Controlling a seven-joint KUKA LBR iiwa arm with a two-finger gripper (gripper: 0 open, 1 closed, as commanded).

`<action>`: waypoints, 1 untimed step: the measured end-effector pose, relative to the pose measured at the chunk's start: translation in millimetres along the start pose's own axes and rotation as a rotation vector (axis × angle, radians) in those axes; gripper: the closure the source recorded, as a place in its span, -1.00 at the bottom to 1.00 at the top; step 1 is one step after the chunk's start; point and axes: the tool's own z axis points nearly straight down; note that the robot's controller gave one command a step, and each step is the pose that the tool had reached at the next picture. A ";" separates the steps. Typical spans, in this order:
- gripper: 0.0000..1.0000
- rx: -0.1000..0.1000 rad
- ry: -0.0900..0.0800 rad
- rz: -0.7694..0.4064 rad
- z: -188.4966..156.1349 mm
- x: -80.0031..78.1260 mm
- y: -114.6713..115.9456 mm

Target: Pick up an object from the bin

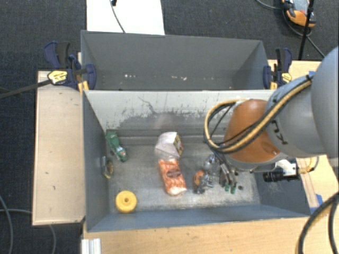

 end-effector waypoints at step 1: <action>1.00 0.001 0.004 0.000 -4.5 0.9 -0.2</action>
Offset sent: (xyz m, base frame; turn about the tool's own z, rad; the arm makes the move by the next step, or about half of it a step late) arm 0.0000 -0.0001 0.0624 0.0000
